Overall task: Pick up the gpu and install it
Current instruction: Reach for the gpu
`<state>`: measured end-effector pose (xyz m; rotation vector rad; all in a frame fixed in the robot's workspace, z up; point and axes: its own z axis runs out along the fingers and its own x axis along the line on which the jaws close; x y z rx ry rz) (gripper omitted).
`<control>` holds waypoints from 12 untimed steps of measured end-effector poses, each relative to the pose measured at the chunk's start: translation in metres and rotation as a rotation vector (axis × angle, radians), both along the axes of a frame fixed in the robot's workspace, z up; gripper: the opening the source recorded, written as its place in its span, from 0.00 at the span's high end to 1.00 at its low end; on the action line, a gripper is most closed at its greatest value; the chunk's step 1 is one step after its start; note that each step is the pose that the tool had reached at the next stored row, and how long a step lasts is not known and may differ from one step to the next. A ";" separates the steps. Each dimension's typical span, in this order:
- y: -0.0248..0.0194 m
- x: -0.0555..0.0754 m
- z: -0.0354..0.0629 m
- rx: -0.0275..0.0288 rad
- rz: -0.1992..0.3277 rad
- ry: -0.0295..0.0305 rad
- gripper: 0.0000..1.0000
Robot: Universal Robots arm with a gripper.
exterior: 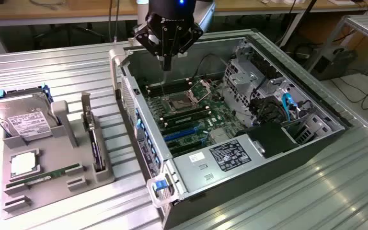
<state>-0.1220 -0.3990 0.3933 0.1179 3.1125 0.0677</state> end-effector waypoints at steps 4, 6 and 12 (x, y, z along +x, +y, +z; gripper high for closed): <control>0.0000 0.000 0.0000 0.0000 0.000 0.0000 0.89; 0.0000 0.000 0.0000 0.0000 0.000 0.0000 0.89; 0.0000 0.000 0.0000 -0.0001 0.000 0.0001 0.89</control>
